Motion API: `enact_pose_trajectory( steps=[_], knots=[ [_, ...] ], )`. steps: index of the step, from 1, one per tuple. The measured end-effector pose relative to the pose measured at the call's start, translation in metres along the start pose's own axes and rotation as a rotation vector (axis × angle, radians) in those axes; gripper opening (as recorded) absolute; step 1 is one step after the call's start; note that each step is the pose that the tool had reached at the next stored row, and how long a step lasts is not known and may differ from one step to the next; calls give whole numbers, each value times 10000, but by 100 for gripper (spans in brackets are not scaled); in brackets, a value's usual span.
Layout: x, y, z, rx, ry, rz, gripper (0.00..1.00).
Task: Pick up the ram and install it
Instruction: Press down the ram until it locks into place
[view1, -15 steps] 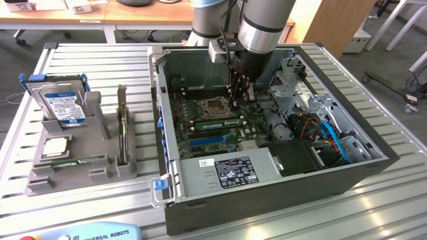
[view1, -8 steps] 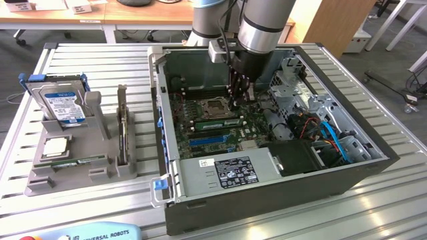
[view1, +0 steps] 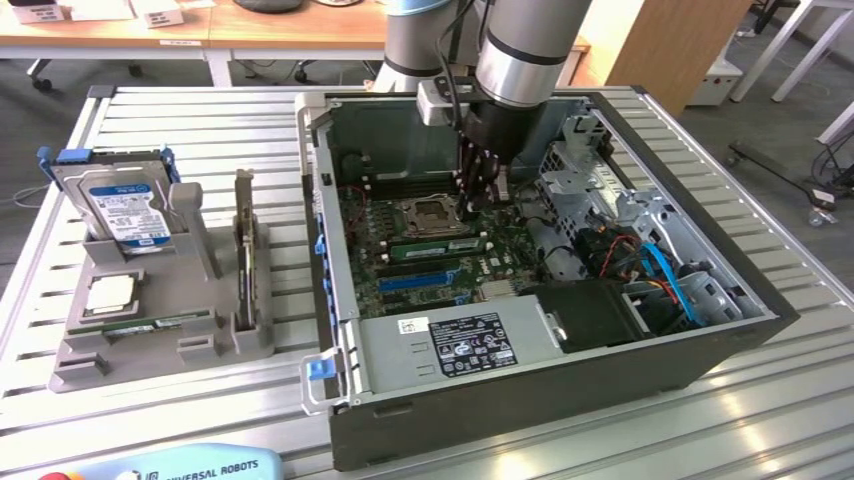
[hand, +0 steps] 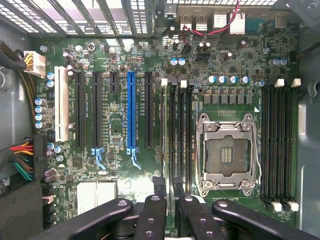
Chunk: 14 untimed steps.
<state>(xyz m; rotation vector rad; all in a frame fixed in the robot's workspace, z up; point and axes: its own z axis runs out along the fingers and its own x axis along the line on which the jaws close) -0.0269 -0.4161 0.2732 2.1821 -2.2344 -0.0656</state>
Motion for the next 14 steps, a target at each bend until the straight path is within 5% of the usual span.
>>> enact_pose_trajectory(
  steps=[3, 14],
  knots=[
    [0, 0, 0, 0, 1, 0, 11],
    [-1, -54, -2, -1, -9, -1, 10]
  ],
)
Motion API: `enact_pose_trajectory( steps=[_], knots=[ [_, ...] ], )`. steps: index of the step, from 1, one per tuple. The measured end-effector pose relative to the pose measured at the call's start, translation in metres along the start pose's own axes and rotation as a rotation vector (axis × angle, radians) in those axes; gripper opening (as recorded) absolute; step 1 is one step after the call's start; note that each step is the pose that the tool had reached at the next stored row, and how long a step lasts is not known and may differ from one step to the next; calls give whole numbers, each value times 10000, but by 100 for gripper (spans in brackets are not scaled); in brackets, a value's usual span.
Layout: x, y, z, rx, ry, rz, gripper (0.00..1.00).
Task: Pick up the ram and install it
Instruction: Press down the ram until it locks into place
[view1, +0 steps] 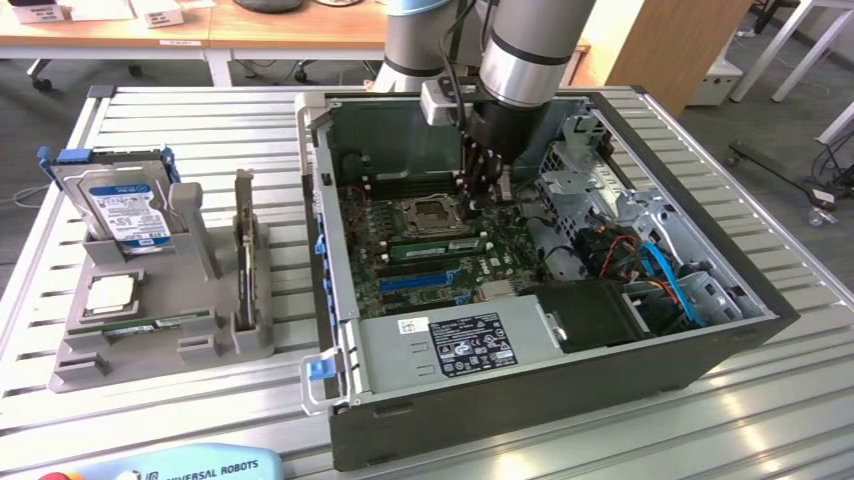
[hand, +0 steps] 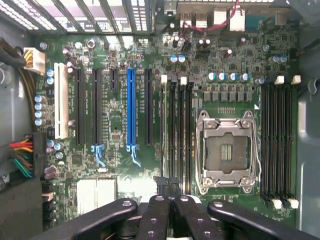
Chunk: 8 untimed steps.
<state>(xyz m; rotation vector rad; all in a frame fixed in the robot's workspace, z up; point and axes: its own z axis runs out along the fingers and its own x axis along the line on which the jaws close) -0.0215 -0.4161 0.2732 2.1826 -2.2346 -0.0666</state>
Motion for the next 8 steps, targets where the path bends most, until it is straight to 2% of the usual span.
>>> enact_pose_trajectory(
  steps=[8],
  knots=[
    [-4, -148, -5, 0, -4, 0, 10]
  ],
)
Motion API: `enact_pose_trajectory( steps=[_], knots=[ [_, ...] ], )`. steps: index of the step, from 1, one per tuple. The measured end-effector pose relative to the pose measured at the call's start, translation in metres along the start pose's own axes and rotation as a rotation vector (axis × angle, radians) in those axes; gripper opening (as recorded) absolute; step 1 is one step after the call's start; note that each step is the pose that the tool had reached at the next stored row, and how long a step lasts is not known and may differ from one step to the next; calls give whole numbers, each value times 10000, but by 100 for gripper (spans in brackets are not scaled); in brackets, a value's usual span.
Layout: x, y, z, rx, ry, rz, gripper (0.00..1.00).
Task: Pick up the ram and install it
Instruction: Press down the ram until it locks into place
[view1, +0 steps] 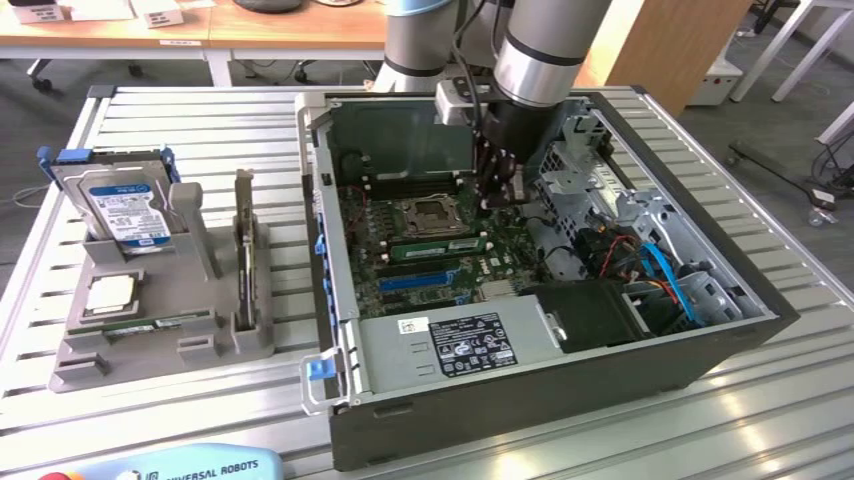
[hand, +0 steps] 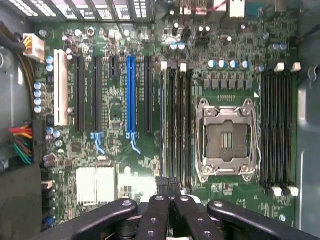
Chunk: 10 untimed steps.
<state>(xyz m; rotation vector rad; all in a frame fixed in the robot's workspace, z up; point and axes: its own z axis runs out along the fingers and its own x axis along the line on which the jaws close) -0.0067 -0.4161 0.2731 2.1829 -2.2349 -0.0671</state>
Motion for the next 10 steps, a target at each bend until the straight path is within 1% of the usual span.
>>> enact_pose_trajectory(
  steps=[4, 10],
  knots=[
    [-2, -57, -2, 0, -4, 0, 10],
    [-2, -62, 9, -1, -2, -1, 10]
  ],
)
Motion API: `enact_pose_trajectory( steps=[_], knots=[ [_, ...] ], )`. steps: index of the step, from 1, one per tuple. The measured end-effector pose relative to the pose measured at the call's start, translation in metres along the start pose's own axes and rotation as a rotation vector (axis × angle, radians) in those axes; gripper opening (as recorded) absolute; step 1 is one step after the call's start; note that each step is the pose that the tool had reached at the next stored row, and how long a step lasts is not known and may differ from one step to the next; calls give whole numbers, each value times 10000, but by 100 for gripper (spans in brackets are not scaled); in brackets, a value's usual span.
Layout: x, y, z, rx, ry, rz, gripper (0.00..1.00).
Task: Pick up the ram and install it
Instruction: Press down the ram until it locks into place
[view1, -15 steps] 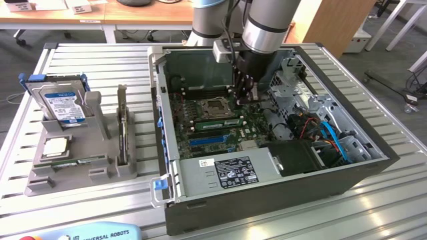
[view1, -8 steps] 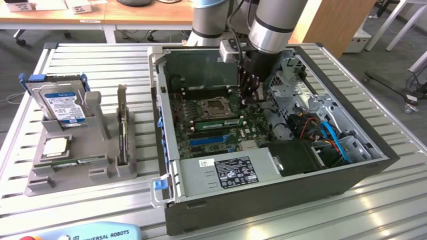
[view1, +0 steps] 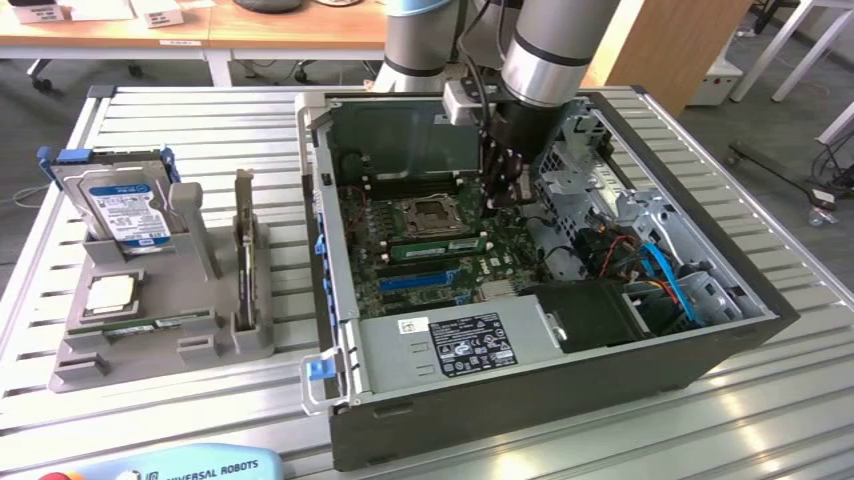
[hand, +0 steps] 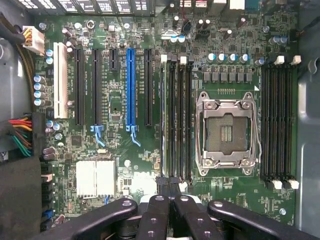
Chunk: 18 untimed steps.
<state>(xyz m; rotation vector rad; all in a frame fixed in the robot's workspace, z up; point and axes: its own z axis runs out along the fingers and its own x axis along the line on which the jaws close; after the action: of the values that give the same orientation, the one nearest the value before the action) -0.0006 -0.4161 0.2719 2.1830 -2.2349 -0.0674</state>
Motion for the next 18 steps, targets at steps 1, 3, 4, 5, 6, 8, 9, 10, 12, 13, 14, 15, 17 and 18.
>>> enact_pose_trajectory(
  steps=[1, 3, 4, 5, 6, 8, 9, 10, 12, 13, 14, 15, 17, 18],
  knots=[
    [0, 0, 12, 0, 1, 0, 10],
    [1, -2, 38, 0, 0, 0, 10],
    [1, -2, 49, 0, 1, 0, 10],
    [1, -2, 60, 0, 0, 0, 10],
    [2, -3, 70, 0, 1, 0, 10],
    [2, -4, 90, 0, 0, 0, 10],
    [2, -4, 98, 0, -1, 0, 10],
    [2, -5, 104, 0, 0, 0, 10],
    [2, -5, 105, 0, 1, 0, 10],
    [2, -4, 105, 0, 1, 0, 10],
    [2, -5, 105, 0, 1, 0, 10],
    [2, -12, 105, 0, 1, -1, 10],
    [1, -50, 104, 0, 0, 0, 10],
    [0, -68, 103, 0, 0, -1, 10]
  ],
)
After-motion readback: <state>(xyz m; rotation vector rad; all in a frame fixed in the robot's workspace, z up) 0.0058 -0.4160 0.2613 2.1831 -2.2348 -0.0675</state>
